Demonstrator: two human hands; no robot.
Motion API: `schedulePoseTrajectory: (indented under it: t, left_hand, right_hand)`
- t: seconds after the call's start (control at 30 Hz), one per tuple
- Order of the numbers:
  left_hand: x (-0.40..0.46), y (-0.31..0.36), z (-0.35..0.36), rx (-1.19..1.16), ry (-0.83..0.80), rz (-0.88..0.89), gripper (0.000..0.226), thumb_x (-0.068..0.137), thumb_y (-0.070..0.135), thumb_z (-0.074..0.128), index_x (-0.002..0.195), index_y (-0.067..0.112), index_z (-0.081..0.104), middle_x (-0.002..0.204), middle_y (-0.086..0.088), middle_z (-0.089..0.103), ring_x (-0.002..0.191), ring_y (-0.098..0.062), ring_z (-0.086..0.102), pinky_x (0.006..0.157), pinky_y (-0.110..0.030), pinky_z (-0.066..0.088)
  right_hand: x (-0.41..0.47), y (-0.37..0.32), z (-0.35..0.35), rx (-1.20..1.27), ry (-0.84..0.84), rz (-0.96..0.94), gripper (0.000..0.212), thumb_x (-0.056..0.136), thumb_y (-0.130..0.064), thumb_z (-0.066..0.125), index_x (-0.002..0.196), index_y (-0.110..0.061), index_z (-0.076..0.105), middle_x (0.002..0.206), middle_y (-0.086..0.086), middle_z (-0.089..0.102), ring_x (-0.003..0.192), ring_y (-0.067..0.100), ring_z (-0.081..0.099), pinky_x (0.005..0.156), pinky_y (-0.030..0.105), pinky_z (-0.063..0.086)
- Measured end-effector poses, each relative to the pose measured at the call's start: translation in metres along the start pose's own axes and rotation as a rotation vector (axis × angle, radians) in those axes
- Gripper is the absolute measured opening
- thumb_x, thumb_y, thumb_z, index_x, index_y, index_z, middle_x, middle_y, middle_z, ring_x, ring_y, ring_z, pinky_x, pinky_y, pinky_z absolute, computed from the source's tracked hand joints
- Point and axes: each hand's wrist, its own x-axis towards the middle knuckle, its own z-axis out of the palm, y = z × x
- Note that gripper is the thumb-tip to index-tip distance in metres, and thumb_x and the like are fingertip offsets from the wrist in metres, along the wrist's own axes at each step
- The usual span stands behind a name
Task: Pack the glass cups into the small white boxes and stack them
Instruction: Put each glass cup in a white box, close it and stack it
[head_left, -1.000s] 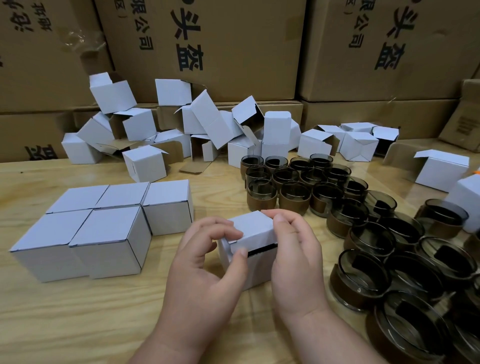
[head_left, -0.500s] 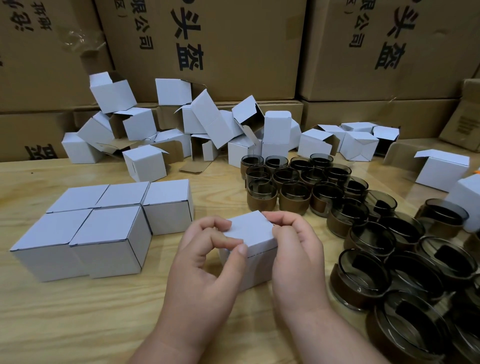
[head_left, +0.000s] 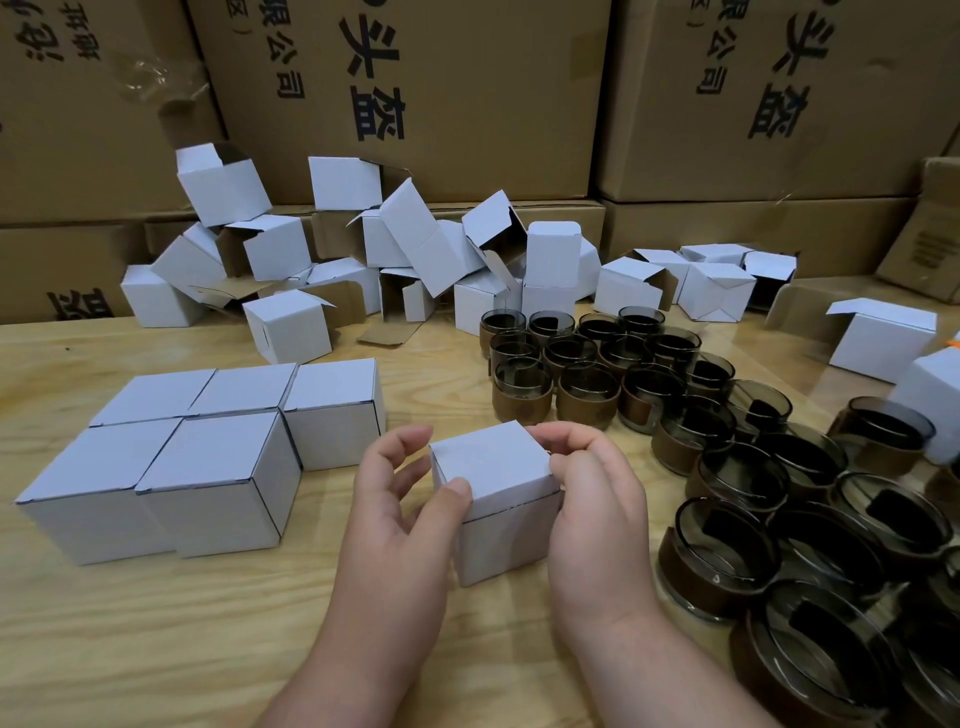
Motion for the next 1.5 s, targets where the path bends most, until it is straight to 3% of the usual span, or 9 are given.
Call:
schedulePoseTrajectory:
  t: [0.17,0.43,0.77,0.97,1.33,1.5]
  left_hand:
    - [0.0003,0.0008,0.0009,-0.004,-0.015,0.018,0.046,0.075,0.025,0.062,0.12,0.032,0.057,0.124,0.008,0.062,0.09,0.01,0.068,0.068,-0.008,0.051]
    - [-0.0004,0.0007,0.0019,0.001,-0.013,0.016,0.047,0.074,0.022,0.061,0.12,0.032,0.056,0.119,0.015,0.063,0.085,0.011,0.068,0.066,-0.008,0.051]
    - [-0.0005,0.0029,0.0028,0.028,-0.01,0.024,0.05,0.072,0.021,0.061,0.12,0.034,0.055,0.117,0.019,0.063,0.082,0.013,0.066,0.065,-0.007,0.05]
    - [-0.0003,0.0019,0.0015,0.063,-0.009,0.027,0.05,0.072,0.023,0.061,0.119,0.039,0.054,0.109,0.039,0.062,0.084,0.014,0.066,0.066,-0.009,0.051]
    - [0.0014,0.0012,0.0017,0.108,-0.026,0.034,0.049,0.071,0.023,0.06,0.106,0.056,0.054,0.107,0.041,0.059,0.087,0.014,0.065,0.067,-0.013,0.054]
    - [0.0013,0.0014,0.0025,0.118,-0.025,0.051,0.052,0.07,0.023,0.06,0.116,0.048,0.052,0.108,0.042,0.058,0.089,0.014,0.064,0.066,-0.013,0.053]
  right_hand:
    - [-0.0006,-0.0009,0.0,-0.009,0.005,-0.003,0.028,0.07,-0.026,0.048,0.084,-0.022,0.072,0.085,-0.007,0.073,0.068,-0.003,0.057,0.052,0.008,0.041]
    - [-0.0008,0.0,-0.001,-0.037,-0.005,0.027,0.03,0.069,-0.026,0.047,0.086,-0.024,0.072,0.086,-0.002,0.073,0.067,0.001,0.058,0.055,0.017,0.043]
    - [-0.0023,-0.0018,0.0003,-0.027,0.021,0.007,0.03,0.069,-0.023,0.046,0.084,-0.022,0.072,0.08,-0.005,0.073,0.063,-0.002,0.057,0.049,0.011,0.041]
    - [-0.0024,-0.0022,0.0004,-0.024,0.025,0.012,0.031,0.068,-0.022,0.046,0.084,-0.02,0.072,0.081,-0.002,0.073,0.064,0.0,0.058,0.05,0.012,0.042]
    - [-0.0041,-0.0026,0.0001,-0.003,0.011,-0.019,0.03,0.068,-0.022,0.048,0.086,-0.016,0.072,0.082,-0.001,0.074,0.064,-0.001,0.058,0.051,0.011,0.043]
    - [-0.0043,-0.0014,0.0001,0.001,0.011,-0.027,0.03,0.067,-0.019,0.048,0.086,-0.016,0.071,0.08,-0.003,0.074,0.065,-0.001,0.059,0.052,0.012,0.043]
